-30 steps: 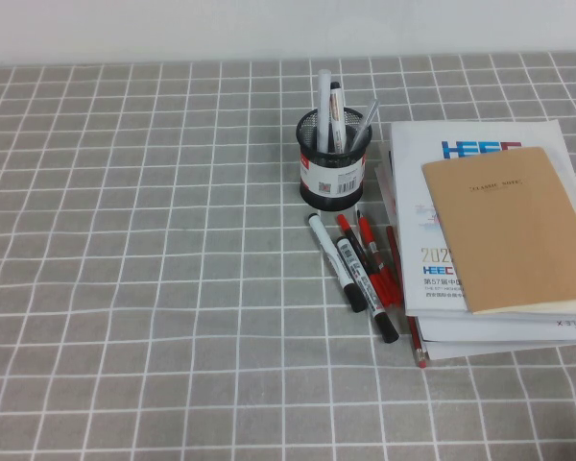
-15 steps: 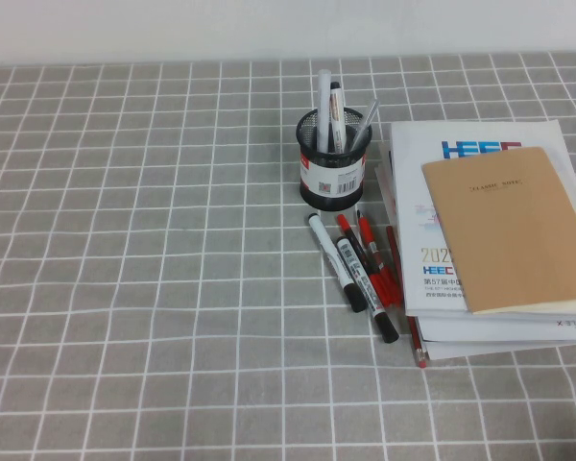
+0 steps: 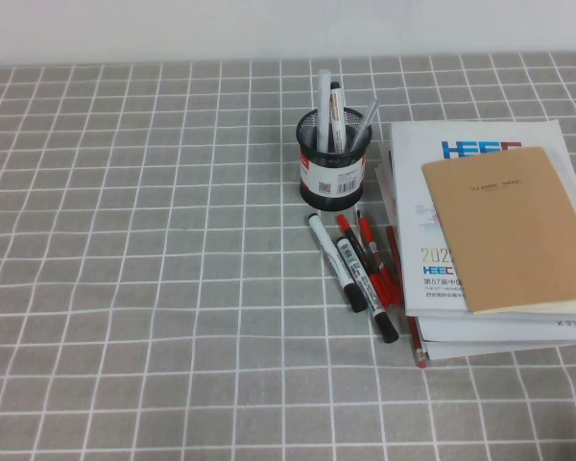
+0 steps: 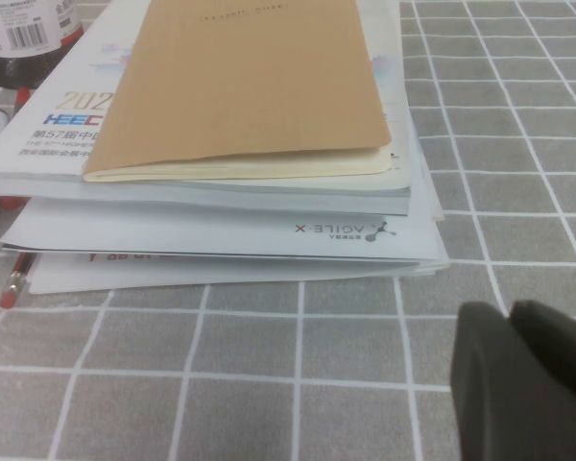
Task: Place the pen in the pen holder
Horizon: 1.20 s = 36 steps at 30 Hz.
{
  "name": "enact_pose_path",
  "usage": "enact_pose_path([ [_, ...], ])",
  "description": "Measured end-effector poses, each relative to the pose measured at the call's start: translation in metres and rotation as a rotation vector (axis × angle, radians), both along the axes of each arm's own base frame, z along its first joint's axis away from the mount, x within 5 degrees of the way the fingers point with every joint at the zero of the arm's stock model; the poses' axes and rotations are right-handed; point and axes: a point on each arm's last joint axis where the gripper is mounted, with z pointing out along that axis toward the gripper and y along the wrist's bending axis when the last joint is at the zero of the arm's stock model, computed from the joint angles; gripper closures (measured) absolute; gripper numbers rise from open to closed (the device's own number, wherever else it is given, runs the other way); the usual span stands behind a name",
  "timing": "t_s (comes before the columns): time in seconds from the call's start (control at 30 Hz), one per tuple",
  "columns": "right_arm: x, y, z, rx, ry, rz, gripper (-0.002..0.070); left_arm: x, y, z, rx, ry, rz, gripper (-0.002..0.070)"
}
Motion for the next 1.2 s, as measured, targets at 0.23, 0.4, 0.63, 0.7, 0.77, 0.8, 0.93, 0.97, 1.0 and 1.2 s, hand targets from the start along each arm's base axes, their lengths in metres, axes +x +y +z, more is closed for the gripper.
enact_pose_path([
  [0.23, 0.000, 0.004, 0.003, 0.145, -0.014, 0.007, 0.0688, 0.000, 0.000, 0.000, 0.000, 0.000, 0.000, 0.0680],
  [0.4, 0.002, 0.011, 0.020, 0.728, -0.102, -0.017, 0.0688, 0.000, 0.000, 0.000, 0.000, 0.000, 0.000, 0.0680],
  [0.63, 0.003, 0.008, 0.029, 1.057, -0.148, -0.068, 0.0688, 0.000, 0.000, 0.000, 0.000, 0.000, 0.000, 0.0680],
  [0.7, 0.003, 0.008, 0.029, 1.026, -0.159, -0.065, 0.0688, 0.000, 0.000, 0.000, 0.000, 0.000, 0.000, 0.0680],
  [0.77, 0.003, 0.008, 0.029, 1.023, -0.164, -0.065, 0.0688, 0.000, 0.000, 0.000, 0.000, 0.000, 0.000, 0.0680],
  [0.8, 0.003, 0.008, 0.029, 1.018, -0.165, -0.064, 0.0688, 0.000, 0.000, 0.000, 0.000, 0.000, 0.000, 0.0680],
  [0.93, 0.001, 0.013, 0.037, 0.902, -0.164, 0.010, 0.0688, 0.000, 0.000, 0.000, 0.000, 0.000, 0.000, 0.0680],
  [0.97, -0.001, 0.014, 0.047, 0.864, -0.180, 0.043, 0.0688, 0.000, 0.000, 0.000, 0.000, 0.000, 0.000, 0.0680],
  [1.0, -0.002, 0.016, 0.058, 0.817, -0.191, 0.076, 0.0688, 0.000, 0.000, 0.000, 0.000, 0.000, 0.000, 0.0680],
  [1.2, 0.024, 0.030, 0.118, 0.497, -0.026, 0.199, 0.0688, 0.000, 0.000, 0.000, 0.000, 0.000, 0.000, 0.0680],
])
